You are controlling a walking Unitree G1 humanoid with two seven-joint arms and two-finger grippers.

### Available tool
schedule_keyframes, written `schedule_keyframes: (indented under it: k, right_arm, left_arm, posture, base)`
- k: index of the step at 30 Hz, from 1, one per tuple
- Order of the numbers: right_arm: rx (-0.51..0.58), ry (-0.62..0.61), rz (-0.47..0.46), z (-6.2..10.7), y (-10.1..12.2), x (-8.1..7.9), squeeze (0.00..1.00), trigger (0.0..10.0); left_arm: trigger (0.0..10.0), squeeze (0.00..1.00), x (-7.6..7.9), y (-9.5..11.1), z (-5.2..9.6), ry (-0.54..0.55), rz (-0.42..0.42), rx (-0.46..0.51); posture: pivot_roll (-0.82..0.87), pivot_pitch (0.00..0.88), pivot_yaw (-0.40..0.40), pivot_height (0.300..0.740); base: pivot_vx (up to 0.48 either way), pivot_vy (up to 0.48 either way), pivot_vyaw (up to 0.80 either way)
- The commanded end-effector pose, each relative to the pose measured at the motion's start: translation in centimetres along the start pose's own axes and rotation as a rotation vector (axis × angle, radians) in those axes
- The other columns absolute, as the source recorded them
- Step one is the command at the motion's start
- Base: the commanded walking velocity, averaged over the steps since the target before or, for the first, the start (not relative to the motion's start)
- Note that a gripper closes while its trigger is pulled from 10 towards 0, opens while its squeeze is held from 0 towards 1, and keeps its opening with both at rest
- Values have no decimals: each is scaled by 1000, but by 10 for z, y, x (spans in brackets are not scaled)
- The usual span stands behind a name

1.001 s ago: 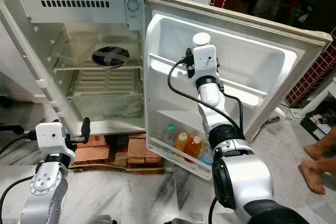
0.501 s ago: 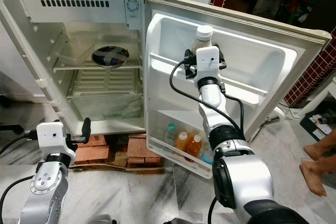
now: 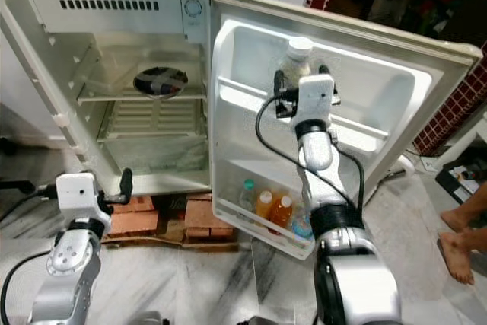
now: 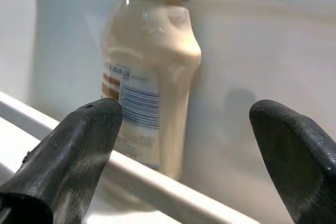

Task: Restocking fridge

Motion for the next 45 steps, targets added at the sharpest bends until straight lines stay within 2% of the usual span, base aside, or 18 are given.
schedule_keyframes:
  k: [1, 9, 14, 17, 20, 24, 30, 32, 38, 40, 41, 43, 44, 45]
  right_arm:
    - [40, -10, -12, -4, 12, 8, 0, 10000]
    - [78, 65, -42, 9, 23, 5, 0, 10000]
    - [75, 113, -73, 21, 22, -5, 0, 10000]
    - [78, 202, -140, 35, 23, -16, 0, 10000]
    - [63, 264, -178, 46, 22, -19, 0, 10000]
    - [40, 319, -185, 56, 18, -21, 0, 10000]
    - [-1, 405, -203, 65, 11, -28, 0, 10000]
    - [-22, 494, -212, 72, 9, -34, 0, 10000]
    - [-53, 592, -262, 78, 6, -39, 0, 10000]
    - [-75, 693, -293, 86, 5, -44, 0, 10000]
    - [-75, 693, -293, 86, 5, -44, 0, 10000]
    - [-111, 841, -324, 98, 2, -49, 0, 10000]
    - [-111, 841, -324, 98, 2, -49, 0, 10000]
    - [-138, 901, -326, 103, -1, -49, 0, 10000]
  left_arm:
    - [10000, 0, 3, -2, -2, -5, -6, -12]
    - [10000, 0, 3, -1, -6, -4, -8, -11]
    - [10000, 0, 3, -1, -5, -4, -8, -13]
    - [10000, 0, 4, -3, -5, -5, -8, -16]
    - [10000, 0, 4, -3, -6, -4, -7, -18]
    - [10000, 0, 4, -4, -6, -5, -9, -18]
    - [10000, 0, 5, -5, -7, -9, -10, -21]
    - [10000, 0, 6, -5, -7, -12, -11, -23]
    - [10000, 0, 6, -6, -8, -14, -13, -24]
    - [10000, 0, 6, -6, -8, -14, -15, -25]
    - [10000, 0, 6, -6, -8, -14, -15, -25]
    - [10000, 0, 6, -6, -8, -14, -18, -24]
    - [10000, 0, 6, -6, -8, -14, -18, -24]
    - [10000, 0, 5, -6, -8, -13, -20, -24]
  posture:
    - [105, 0, -72, 740]
    - [99, 0, -73, 740]
    - [95, 0, -72, 740]
    - [93, 0, -72, 740]
    - [90, 0, -72, 740]
    - [87, 0, -71, 740]
    - [83, 0, -71, 740]
    - [82, 0, -71, 740]
    - [83, 0, -70, 740]
    - [84, 0, -68, 740]
    - [84, 0, -68, 740]
    - [85, 0, -67, 740]
    - [85, 0, -67, 740]
    - [86, 0, -67, 740]
  base:
    - [0, 0, 0]
    - [0, -110, 0]
    - [0, -366, 0]
    - [0, -440, 0]
    - [0, -446, 0]
    - [0, -447, 0]
    - [0, -446, 0]
    - [0, -446, 0]
    - [0, -448, 0]
    - [0, -446, 0]
    - [0, -446, 0]
    - [0, -446, 0]
    - [0, -446, 0]
    - [0, -442, 0]
Point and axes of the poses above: a point about 5 cm out from each wrist's last joint towards the gripper, its own z axis pointing back from the gripper into the wrist, its own y axis along the axis of the wrist's last joint, x = y × z, the point moved 2 cm from there along -z, pointing out of the wrist towards the gripper, and after that the axes turned 7 degrees about z, right-handed, at the moved point
